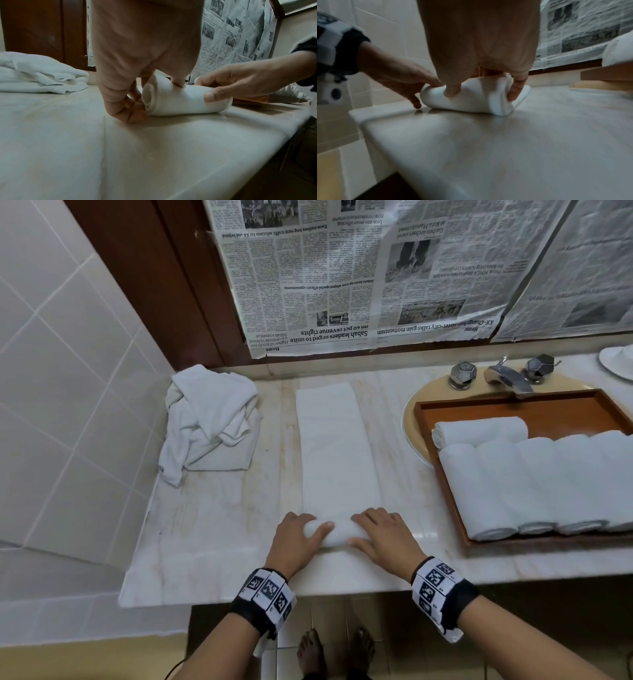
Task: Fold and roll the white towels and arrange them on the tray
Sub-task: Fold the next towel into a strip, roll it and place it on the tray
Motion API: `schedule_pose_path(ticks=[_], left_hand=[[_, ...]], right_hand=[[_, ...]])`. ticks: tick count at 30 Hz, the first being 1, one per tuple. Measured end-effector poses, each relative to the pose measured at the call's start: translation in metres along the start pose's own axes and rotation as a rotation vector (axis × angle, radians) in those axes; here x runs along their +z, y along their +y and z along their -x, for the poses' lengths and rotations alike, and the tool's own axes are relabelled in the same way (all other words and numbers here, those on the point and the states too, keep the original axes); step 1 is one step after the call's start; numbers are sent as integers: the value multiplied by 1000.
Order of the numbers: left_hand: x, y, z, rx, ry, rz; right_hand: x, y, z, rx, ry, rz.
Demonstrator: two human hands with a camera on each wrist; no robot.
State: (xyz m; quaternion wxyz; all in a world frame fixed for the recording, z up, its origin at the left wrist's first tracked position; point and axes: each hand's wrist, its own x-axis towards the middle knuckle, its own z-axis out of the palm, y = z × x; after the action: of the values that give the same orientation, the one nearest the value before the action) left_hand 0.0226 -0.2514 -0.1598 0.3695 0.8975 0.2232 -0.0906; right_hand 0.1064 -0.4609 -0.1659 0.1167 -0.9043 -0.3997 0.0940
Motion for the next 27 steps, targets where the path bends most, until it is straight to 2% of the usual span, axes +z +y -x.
schedule_pose_path(ticks=[4, 7, 9, 11, 14, 16, 18, 22, 27], left_hand=[[1, 2, 4, -52, 52, -41], [1, -2, 13, 108, 127, -42], [1, -10, 18, 249, 98, -61], [4, -20, 20, 329, 43, -132], [2, -27, 17, 302, 2, -120], [-4, -25, 9, 256, -28, -66], [-12, -19, 1, 197, -80, 1], [-16, -13, -10, 107, -132, 66], [-7, -13, 2, 161, -18, 92]], right_hand=[[-12, 4, -11, 66, -163, -211], [-11, 6, -16, 116, -209, -339], [-6, 9, -17, 148, -200, -427], [-6, 10, -14, 166, -187, -477], [-6, 5, -8, 153, -97, -492], [-4, 2, -4, 52, 103, -236], [1, -1, 1, -17, 192, -29], [11, 5, 5, -2, 89, -70], [3, 14, -7, 98, -36, -313]])
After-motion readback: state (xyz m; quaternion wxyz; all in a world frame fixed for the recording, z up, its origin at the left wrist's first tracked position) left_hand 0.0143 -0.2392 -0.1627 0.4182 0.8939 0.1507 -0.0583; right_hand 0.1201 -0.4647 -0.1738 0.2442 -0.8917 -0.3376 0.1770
